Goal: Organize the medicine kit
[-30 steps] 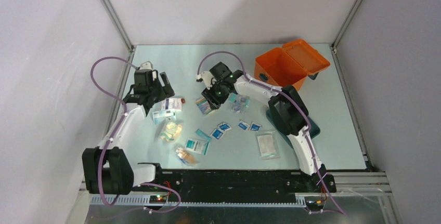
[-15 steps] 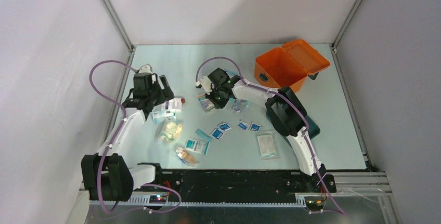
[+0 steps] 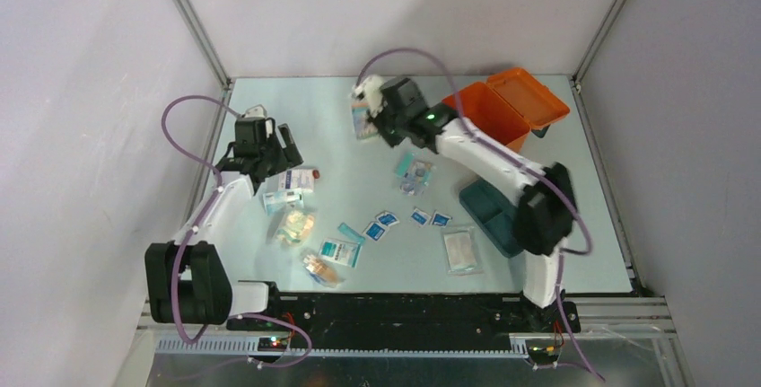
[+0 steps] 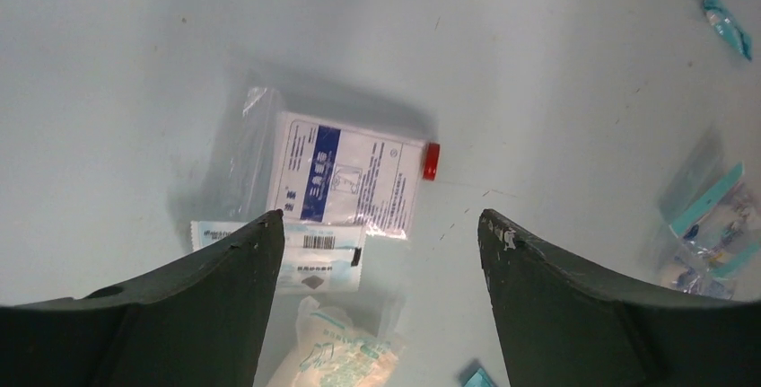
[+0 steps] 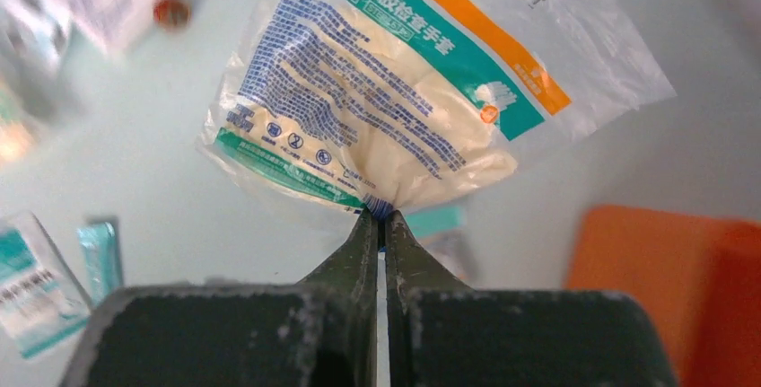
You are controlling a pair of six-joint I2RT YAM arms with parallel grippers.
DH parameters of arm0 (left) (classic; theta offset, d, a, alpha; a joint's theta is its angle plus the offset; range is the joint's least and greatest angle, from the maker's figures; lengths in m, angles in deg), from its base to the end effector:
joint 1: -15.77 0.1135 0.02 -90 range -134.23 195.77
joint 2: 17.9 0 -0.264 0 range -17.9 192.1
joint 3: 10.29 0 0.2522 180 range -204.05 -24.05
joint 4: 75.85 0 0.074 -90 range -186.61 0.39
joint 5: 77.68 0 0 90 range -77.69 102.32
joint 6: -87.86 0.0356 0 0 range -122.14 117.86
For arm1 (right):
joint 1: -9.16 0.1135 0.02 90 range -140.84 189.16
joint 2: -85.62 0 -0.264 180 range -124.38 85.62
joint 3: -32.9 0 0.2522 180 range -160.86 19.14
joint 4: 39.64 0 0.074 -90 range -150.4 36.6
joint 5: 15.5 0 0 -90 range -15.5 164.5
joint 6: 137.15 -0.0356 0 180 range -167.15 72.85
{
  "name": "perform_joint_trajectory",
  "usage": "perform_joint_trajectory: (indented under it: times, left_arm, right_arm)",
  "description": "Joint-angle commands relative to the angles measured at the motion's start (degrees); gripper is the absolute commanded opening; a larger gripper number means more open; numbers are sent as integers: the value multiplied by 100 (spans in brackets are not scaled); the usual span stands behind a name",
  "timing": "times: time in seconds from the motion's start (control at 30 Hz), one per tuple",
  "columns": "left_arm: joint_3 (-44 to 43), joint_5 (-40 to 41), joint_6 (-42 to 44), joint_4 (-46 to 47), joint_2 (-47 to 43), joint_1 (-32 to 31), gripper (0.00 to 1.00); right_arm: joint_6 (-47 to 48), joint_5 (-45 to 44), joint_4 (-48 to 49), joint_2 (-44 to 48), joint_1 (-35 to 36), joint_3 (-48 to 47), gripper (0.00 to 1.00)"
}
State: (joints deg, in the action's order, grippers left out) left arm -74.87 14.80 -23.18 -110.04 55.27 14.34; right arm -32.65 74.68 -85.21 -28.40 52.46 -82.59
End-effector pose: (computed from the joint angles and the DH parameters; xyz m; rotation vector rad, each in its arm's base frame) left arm 0.2733 -0.0053 0.2541 -0.4169 2.2835 -0.1484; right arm 0.3335 0.3144 0.2848 -1.1392 2.0604 0.2515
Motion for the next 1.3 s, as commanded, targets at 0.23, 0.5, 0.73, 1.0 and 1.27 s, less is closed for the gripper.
perform_joint_trajectory:
  times: [0.23,0.5,0.73,1.0,1.27]
  left_arm:
    - [-1063,50,652,-924,434,-6,84]
    - [-1283,516,713,-1412,586,-4,85]
    - [-1178,553,807,-1501,372,-6,85]
    - [-1031,383,953,-1491,187,-6,86]
    - [-1045,491,1298,-1478,169,-6,88]
  right_arm:
    - [-3427,-1737,-654,2266,-1586,850,0]
    - [-4225,-1767,-645,2077,-2077,1064,0]
    - [-4858,-1589,-851,1468,-2484,769,0]
    - [-4640,-685,-461,866,-2865,649,0]
    - [-4183,-332,-248,-88,-2955,34,0]
